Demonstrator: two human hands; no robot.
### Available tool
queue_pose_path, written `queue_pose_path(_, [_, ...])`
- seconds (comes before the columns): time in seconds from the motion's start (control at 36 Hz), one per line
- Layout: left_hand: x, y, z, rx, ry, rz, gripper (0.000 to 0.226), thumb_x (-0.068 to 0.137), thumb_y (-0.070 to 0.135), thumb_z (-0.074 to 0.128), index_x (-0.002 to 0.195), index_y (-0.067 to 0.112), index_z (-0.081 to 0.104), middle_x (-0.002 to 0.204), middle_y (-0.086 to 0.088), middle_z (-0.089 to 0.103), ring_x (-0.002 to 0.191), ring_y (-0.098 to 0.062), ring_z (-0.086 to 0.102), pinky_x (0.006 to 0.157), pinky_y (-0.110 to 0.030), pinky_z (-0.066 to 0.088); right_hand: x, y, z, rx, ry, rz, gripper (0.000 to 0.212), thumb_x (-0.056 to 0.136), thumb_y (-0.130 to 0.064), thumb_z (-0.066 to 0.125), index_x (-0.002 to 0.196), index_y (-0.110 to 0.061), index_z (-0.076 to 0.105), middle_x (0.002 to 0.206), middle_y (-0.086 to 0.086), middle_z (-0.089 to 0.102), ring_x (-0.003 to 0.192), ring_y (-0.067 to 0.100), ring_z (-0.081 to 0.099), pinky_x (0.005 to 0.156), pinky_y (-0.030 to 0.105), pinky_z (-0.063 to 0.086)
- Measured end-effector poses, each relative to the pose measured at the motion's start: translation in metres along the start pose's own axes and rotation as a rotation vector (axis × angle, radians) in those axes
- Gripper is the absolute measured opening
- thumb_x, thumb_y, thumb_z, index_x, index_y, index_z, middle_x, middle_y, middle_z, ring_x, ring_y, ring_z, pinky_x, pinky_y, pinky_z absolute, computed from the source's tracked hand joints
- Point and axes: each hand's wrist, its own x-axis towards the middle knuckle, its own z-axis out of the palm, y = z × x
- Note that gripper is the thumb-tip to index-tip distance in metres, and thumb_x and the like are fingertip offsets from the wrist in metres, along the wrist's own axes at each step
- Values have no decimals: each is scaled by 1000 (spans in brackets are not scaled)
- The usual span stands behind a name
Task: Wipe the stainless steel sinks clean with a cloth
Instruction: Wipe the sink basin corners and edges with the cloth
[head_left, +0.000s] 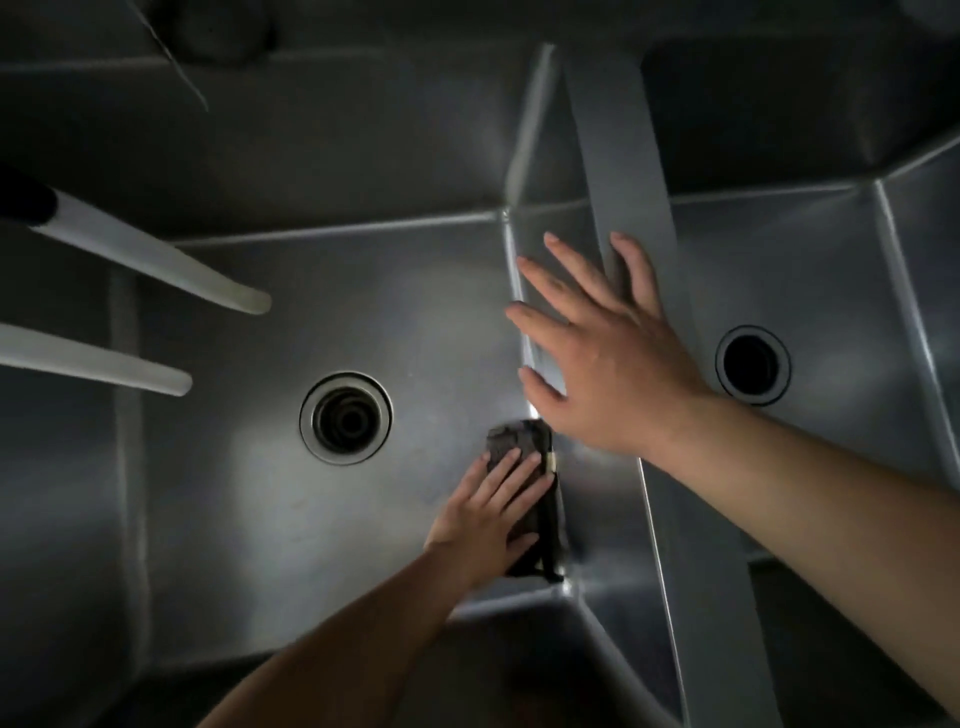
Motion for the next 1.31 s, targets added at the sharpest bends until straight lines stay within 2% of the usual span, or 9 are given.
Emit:
queue_pose_path(0.08, [45, -30, -30, -13, 52, -111, 73, 93, 59, 30, 156, 24, 15, 163, -4, 23, 151, -23, 10, 120, -50, 22, 0, 0, 5, 66, 139, 18, 47, 86, -42, 52, 122, -16, 65, 149, 6, 49, 148, 24, 30, 118, 60, 13])
queue_pose_path(0.28, [144, -124, -104, 73, 78, -201, 71, 94, 52, 5, 158, 21, -1, 166, -9, -3, 153, -29, 0, 122, -51, -4, 2, 4, 14, 68, 273, 25, 27, 81, -28, 51, 86, -15, 75, 100, -3, 72, 125, 23, 53, 119, 55, 17])
queue_pose_path(0.47, [188, -159, -129, 25, 50, -315, 68, 99, 57, 15, 157, 32, -8, 166, 0, -12, 153, -23, -8, 118, -55, -5, 2, 0, 7, -100, 55, 64, 38, 81, -30, 48, 100, -14, 76, 115, 3, 69, 131, 28, 48, 119, 59, 14])
queue_pose_path(0.64, [170, -174, -123, 33, 117, -327, 65, 99, 60, 16, 156, 38, -5, 167, 5, -7, 153, -19, -7, 116, -56, -11, 3, -20, 4, -453, -248, 46, 48, 93, -33, 42, 134, -14, 58, 156, 19, 35, 151, 40, 8, 113, 68, -15])
queue_pose_path(0.81, [119, -223, -107, -37, 165, -462, 63, 97, 61, 16, 153, 45, -8, 166, 11, -8, 153, -17, -8, 118, -59, -5, 7, -86, 51, -73, -309, -91, 55, 92, -40, 46, 141, -14, 48, 162, 15, 23, 153, 33, 0, 113, 61, -20])
queue_pose_path(0.94, [63, -277, -96, -109, 220, -579, 63, 100, 56, 28, 156, 40, 3, 167, 7, -4, 153, -20, -6, 114, -43, -24, 37, -118, 117, 166, -349, 98, 65, 94, -44, 42, 153, -28, 20, 166, 6, 1, 153, 26, -7, 116, 61, -5])
queue_pose_path(1.06, [5, -316, -93, -155, 257, -724, 65, 102, 53, 30, 159, 29, 9, 167, -2, 5, 153, -27, 1, 122, -53, 4, 53, -120, 170, 232, -403, 207, 80, 93, -58, 44, 155, -40, -2, 166, -3, -11, 152, 26, -11, 115, 64, 2])
queue_pose_path(1.17, [-53, -335, -96, -153, 298, -865, 91, 79, 69, 5, 159, 24, 6, 166, -7, 1, 153, -31, 0, 118, -47, -5, 47, -120, 206, 235, -327, 232, 91, 85, -73, 41, 146, -50, -22, 163, -9, -24, 152, 25, -16, 112, 64, 9])
queue_pose_path(1.31, [-73, -350, -85, -119, 168, -934, 76, 100, 54, 28, 158, 20, -6, 166, -11, -7, 152, -31, -6, 122, -52, -1, 46, -119, 216, 236, -305, 252, 91, 83, -78, 40, 144, -55, -23, 162, -13, -24, 151, 21, -18, 113, 64, 8])
